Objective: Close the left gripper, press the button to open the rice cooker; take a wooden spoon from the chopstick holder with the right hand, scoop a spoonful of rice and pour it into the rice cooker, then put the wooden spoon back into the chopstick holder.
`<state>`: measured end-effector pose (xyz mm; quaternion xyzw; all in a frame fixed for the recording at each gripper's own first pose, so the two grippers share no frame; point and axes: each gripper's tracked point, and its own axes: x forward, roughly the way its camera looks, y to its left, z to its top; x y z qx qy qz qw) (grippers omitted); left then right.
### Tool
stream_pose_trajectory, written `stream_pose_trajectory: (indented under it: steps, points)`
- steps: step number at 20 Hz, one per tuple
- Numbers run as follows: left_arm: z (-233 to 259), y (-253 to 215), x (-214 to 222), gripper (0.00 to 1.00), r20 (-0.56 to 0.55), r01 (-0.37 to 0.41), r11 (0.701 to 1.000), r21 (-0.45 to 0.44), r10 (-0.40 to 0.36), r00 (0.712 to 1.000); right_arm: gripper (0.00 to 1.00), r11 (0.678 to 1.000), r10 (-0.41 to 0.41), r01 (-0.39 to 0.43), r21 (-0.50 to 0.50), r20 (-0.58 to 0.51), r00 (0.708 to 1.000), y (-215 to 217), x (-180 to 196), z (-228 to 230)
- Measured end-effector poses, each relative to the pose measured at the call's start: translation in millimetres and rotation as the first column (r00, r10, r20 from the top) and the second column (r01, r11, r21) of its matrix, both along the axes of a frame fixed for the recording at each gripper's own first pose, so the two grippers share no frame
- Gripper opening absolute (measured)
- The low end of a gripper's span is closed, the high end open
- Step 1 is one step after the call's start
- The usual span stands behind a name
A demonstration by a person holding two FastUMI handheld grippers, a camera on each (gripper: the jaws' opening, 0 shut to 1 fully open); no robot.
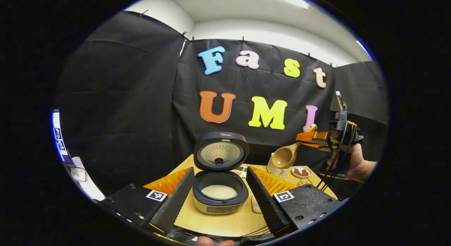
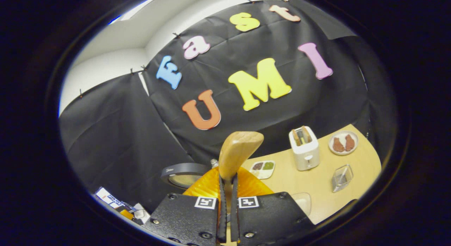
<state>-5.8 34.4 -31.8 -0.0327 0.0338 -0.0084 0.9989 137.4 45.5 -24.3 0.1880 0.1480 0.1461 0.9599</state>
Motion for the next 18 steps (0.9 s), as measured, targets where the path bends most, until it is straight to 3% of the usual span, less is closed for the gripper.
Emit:
stream_pose_trajectory:
  steps: [9,18]
  points:
    - [11.9,-42.3,47.0,0.95,-0.001,0.006,1.000,0.019,-0.006,1.000,0.10,0.964,-0.249,0.240,-0.118,-0.066,0.966,-180.7,36.9,-48.4]
    - [15.3,-65.5,82.2,0.95,-0.033,-0.031,0.999,0.024,0.032,0.999,0.10,0.929,-0.347,0.313,-0.200,-0.172,0.922,-274.4,82.5,-154.8]
